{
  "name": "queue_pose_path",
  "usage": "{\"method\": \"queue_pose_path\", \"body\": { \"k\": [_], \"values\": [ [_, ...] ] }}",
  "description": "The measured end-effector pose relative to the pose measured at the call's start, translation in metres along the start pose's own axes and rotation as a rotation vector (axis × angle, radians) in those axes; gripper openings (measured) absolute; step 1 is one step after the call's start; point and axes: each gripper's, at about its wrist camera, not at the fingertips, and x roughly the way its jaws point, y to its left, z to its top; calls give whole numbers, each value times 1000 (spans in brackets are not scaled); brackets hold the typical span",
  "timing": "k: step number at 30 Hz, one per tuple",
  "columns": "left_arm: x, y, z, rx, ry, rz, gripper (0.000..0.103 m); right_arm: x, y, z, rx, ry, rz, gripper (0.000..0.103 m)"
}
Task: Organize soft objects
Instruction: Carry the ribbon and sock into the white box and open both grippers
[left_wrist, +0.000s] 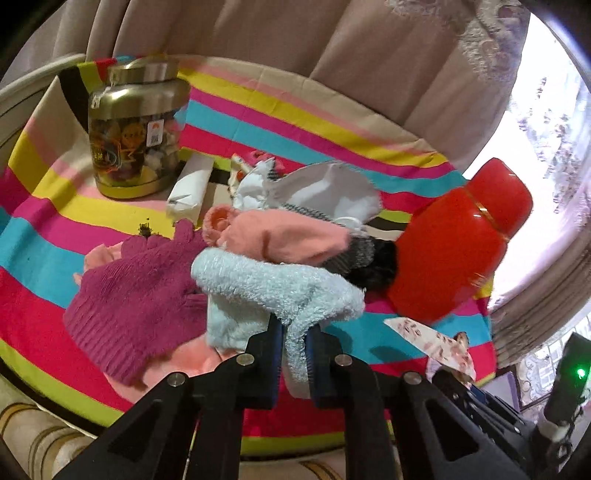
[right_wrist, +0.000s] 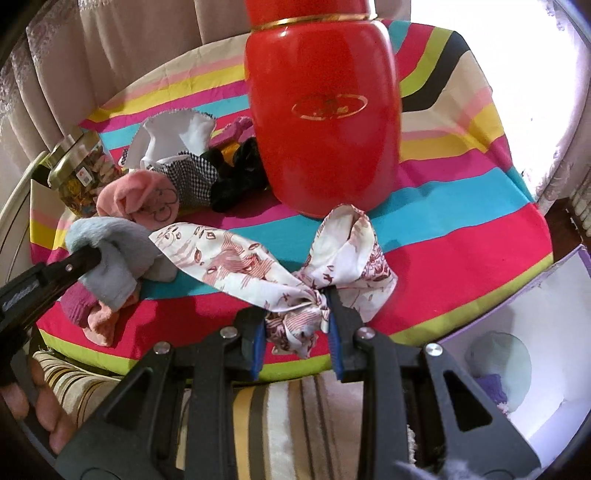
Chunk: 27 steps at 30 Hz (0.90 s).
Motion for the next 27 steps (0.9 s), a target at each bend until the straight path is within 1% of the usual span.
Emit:
{"method": "queue_pose_path", "body": {
  "k": [4,14,23,27],
  "values": [
    [-15,-15,-8,25,-15,-44,12,-13,-14,-3,26,-20,-19,31],
    [-38,-69,-35,109,7,-177,12,-53,-68,-22,99,-43,-83,31],
    [-52,-127,-69,219,59,-293,12,-91,-120,-44,133,-83,-204,32],
    [-58,-153,-85,281,79,-346,12,-107,-139,-47,152,-107,-254,34]
  ]
}}
